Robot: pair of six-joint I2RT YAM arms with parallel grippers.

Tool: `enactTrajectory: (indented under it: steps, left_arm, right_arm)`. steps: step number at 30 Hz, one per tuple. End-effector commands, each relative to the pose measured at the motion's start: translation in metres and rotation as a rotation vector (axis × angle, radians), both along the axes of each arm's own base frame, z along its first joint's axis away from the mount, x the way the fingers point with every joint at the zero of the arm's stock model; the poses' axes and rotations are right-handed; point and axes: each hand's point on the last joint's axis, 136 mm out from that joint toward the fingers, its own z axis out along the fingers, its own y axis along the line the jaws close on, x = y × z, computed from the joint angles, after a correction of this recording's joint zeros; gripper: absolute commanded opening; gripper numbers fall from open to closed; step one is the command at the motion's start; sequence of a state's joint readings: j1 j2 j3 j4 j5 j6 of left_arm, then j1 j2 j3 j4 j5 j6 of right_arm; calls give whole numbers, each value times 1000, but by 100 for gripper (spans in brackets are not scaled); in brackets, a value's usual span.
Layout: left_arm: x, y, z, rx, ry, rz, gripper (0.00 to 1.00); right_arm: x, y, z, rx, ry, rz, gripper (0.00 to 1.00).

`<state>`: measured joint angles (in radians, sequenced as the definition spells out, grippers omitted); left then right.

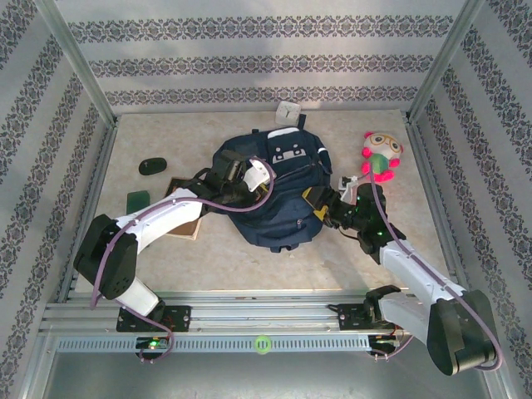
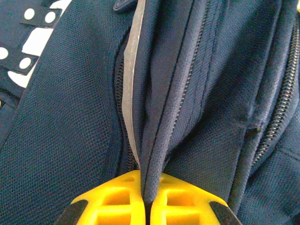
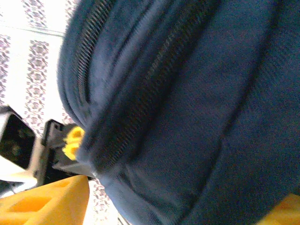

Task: Pack books, pencil case, and school supplies into a backpack

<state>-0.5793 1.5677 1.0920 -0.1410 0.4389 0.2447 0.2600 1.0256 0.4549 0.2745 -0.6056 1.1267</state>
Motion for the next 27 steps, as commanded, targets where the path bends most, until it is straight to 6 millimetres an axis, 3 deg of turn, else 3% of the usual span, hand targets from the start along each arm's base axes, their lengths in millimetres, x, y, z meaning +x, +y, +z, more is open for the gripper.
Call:
enactTrajectory:
  steps: [1,5,7,10,12,15,17,23,27]
  left_arm:
    - [-4,-18,50,-133,-144,-136,0]
    - [-4,-17,46,-96,-147,-155,0]
    - [0,-15,48,-81,-160,-143,0]
    - [21,-2,46,-8,-200,-35,0]
    - [28,4,44,26,-211,6,0]
    - [60,30,33,171,-228,165,0]
    - [73,38,35,186,-216,244,9]
    - [55,49,53,84,-100,363,52]
    - [27,71,63,11,1,483,60]
  right_arm:
    - [16,-1,27,72,-96,-77,70]
    - [20,4,37,86,-121,-108,62]
    - [20,7,36,89,-112,-119,47]
    - [17,12,33,91,-112,-135,23]
    - [16,13,34,93,-118,-139,17]
    - [11,19,37,93,-138,-166,0]
    - [6,27,43,84,-167,-194,0]
    - [3,39,44,42,-199,-275,0]
    - [5,46,48,17,-220,-323,0]
